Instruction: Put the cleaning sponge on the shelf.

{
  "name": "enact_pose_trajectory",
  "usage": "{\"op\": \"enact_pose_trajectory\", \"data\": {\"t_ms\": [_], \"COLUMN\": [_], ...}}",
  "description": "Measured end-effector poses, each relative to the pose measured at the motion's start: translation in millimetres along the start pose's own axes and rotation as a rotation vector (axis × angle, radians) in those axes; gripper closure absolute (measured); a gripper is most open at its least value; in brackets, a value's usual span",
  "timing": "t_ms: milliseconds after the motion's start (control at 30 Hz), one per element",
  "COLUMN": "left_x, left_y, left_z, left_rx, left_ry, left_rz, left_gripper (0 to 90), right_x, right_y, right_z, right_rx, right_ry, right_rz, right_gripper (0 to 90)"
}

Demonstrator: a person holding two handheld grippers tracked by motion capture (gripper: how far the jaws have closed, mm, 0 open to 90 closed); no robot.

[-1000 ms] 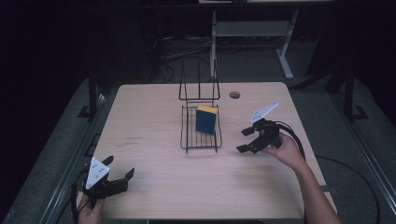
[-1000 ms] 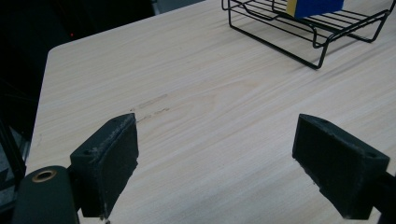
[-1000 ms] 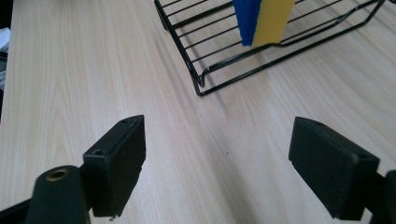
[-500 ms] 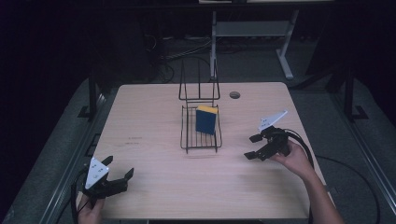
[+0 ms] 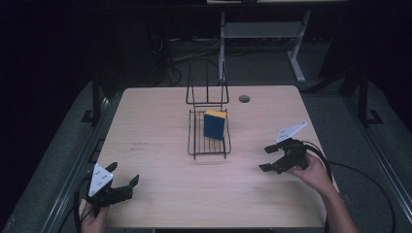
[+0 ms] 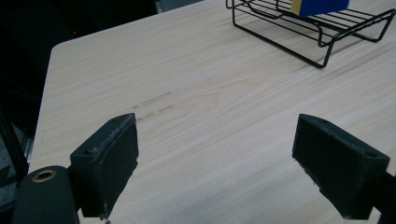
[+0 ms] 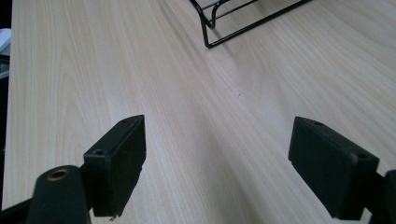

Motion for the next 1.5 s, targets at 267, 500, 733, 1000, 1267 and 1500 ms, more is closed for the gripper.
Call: {"op": "enact_pose_trajectory", "data": {"t_ms": [267, 500, 733, 1000, 1267, 1500], "left_x": [-0.1, -0.8, -1.3, -0.2, -0.2, 0.1], "left_y": [0.4, 0.5, -0.4, 0.7, 0.7, 1.3], "left_z": [-0.1, -1.3, -0.8, -1.0, -1.0, -1.1], "left_rx": [-0.001, -0.006, -0.011, -0.004, -0.005, -0.003], "left_ry": [0.0, 0.004, 0.006, 0.003, 0.003, 0.004], "left_rz": [-0.001, 0.001, -0.002, 0.0, -0.001, 0.0], "left_gripper": [13.9, 13.9, 13.9, 13.9, 13.9, 13.9], "right_x": [-6.9, -9.8, -11.5, -14.0, -14.7, -14.5], "right_y": [-7.2, -12.4, -18.3, -26.0, -34.2, -40.4], "right_z": [13.5, 23.5, 35.4, 42.8, 51.3, 60.8], "right_rx": [0.002, 0.003, 0.013, 0.009, 0.007, 0.02], "right_ry": [0.012, 0.019, 0.014, 0.023, 0.03, 0.042], "right_rz": [0.015, 0.021, 0.027, 0.028, 0.031, 0.035], "right_gripper": [18.8, 18.8, 18.9, 18.8, 18.9, 18.8]}}
Point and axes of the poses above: each handheld gripper's, and its own axes: x roughly forward along the jaws, z roughly out of its underside, y roughly to its right, the point moved 1 cm from there along x, roughly forward along the jaws, and after that the axes turned 3 degrees about x, right-handed, at the moved point
